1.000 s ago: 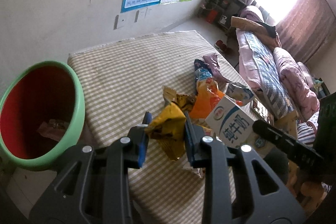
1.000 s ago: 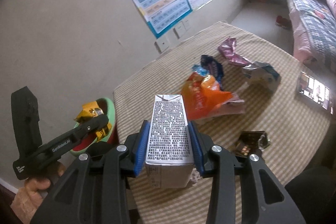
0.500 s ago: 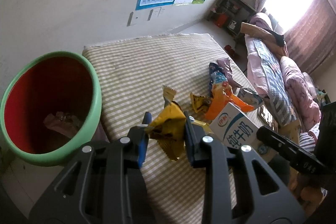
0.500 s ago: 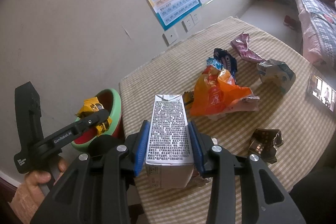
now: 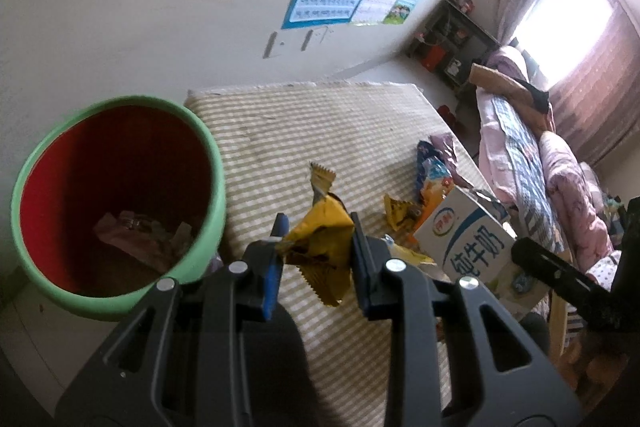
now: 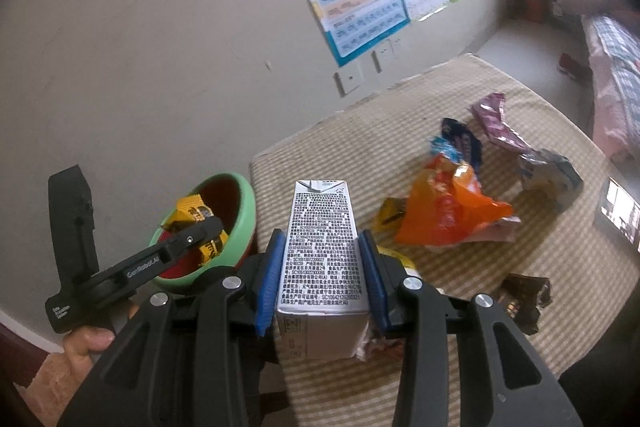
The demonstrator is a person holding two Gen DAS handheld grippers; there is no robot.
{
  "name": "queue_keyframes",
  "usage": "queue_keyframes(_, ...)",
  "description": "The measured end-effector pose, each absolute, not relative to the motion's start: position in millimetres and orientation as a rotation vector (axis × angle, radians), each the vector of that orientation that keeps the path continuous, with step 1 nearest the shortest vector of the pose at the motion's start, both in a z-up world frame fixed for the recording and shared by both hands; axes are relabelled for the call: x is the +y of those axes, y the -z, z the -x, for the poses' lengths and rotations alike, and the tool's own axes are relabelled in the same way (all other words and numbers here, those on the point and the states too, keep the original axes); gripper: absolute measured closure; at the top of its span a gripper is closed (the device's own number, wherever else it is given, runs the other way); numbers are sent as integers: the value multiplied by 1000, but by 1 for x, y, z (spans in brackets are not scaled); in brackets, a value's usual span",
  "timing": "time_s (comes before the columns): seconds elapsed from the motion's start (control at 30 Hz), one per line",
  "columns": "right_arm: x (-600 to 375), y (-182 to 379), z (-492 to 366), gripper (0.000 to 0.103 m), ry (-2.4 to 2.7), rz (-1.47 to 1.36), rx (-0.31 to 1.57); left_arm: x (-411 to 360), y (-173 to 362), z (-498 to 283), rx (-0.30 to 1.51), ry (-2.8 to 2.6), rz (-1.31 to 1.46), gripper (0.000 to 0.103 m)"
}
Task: Collect trash
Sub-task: 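Carry the yellow wrapper and milk carton over the red bin with both grippers, then open both grippers to drop the wrapper and carton into the bin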
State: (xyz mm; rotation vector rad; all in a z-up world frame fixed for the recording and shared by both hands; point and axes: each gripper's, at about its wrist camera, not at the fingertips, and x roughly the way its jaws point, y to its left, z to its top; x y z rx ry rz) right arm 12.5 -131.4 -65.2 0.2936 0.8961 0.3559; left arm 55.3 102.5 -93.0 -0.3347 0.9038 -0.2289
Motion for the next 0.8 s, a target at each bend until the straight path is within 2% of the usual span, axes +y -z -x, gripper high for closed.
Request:
queue_keyframes(0.3, -83, 60, -27, 66, -434, -227, 914, 160, 99, -53, 869, 125, 402, 74)
queue_keyframes(0.8, 54, 65, -67, 66, -656, -79, 957, 247, 123, -42, 886, -57, 496, 74)
